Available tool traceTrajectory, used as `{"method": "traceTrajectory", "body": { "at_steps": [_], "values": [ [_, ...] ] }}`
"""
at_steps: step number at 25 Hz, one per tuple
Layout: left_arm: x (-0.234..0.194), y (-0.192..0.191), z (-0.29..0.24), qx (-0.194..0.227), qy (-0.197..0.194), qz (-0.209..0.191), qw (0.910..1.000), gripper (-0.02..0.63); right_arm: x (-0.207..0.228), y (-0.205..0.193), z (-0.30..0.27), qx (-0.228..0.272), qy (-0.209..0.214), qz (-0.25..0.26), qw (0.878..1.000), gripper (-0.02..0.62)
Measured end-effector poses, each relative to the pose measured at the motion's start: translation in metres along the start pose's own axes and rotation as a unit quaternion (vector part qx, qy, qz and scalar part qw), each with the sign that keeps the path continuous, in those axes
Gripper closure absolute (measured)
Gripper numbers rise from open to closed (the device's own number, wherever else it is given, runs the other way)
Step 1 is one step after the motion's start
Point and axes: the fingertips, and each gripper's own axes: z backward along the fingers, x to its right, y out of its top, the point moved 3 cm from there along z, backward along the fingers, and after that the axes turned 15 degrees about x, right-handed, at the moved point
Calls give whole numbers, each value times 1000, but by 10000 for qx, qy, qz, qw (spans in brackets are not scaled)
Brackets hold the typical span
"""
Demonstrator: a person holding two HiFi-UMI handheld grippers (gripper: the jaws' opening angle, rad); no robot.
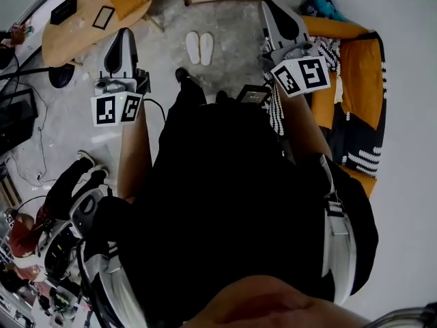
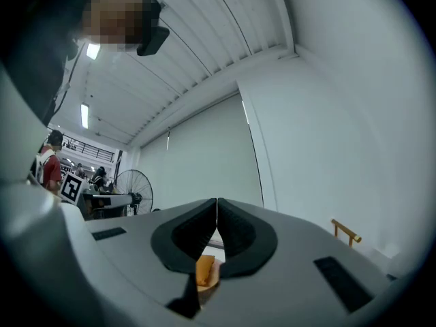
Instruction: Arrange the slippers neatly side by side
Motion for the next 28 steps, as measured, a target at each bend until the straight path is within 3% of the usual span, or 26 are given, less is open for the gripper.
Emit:
{"method": "traceTrajectory", "body": {
  "at_steps": [7,14,21,28],
  "values": [
    [32,7,55,-334,405,-75,9986,590,-9,3,53,-66,-362,-9,9993,563],
    [56,30,73,-119,106,-73,9998,591,-32,23,84,5,-396,103,9992,563],
    [65,55,109,59,-114,141,9998,591,-89,37,105,-98,-359,184,9991,563],
    [75,63,194,-75,-33,619,9981,591,-170,28,145,-439,-239,162,9986,563]
  ]
}}
